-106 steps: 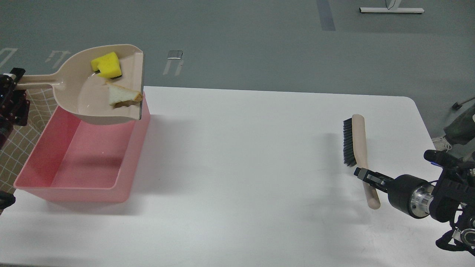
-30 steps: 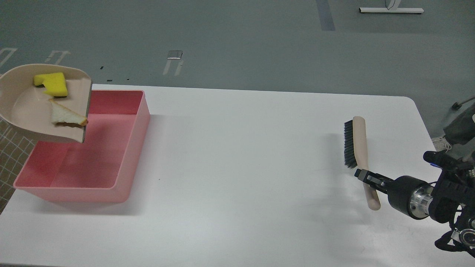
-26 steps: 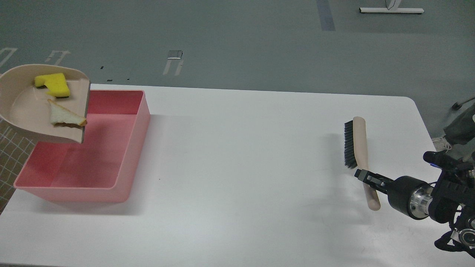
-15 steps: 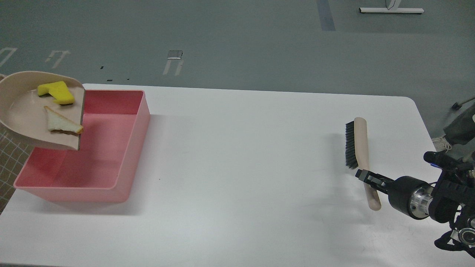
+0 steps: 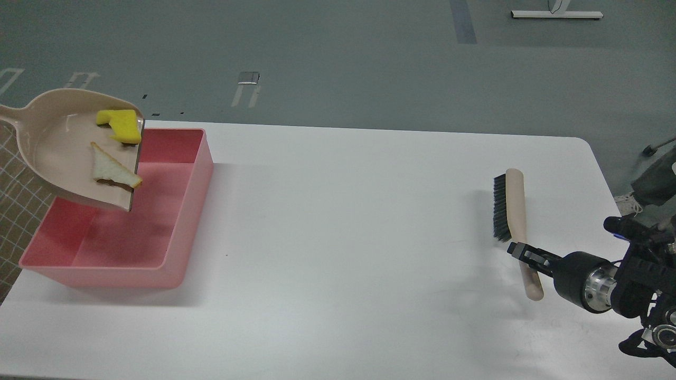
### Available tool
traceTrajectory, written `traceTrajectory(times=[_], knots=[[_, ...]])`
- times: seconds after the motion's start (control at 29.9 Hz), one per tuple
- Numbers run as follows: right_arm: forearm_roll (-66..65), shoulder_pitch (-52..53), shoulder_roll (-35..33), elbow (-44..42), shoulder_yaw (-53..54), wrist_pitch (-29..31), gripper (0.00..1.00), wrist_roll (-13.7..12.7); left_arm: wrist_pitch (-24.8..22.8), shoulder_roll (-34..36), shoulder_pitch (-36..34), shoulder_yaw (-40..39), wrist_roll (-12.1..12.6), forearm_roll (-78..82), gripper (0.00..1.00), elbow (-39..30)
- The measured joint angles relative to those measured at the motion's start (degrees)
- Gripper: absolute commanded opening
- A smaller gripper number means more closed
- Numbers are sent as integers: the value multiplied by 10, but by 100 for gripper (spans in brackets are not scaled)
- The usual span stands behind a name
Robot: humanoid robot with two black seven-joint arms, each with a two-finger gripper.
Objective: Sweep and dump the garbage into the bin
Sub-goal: 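Tilt the dustpan over the pink bin to dump contents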
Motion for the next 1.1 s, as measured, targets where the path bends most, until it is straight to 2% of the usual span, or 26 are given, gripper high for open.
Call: traceTrajectory(times=[0.37,0.6,0.74,1.1], knots=[[0,-1,0,-2,0,0,21,0,2,10,4,0,0,6,0,1],[0,0,0,-2,0,0,21,0,56,13,5,-1,0,50,1,1],[0,0,0,-2,0,0,21,0,71,19,5,-1,0,53,1,0],[0,0,1,-2,0,0,21,0,70,24,4,-2,0,48,1,-3]])
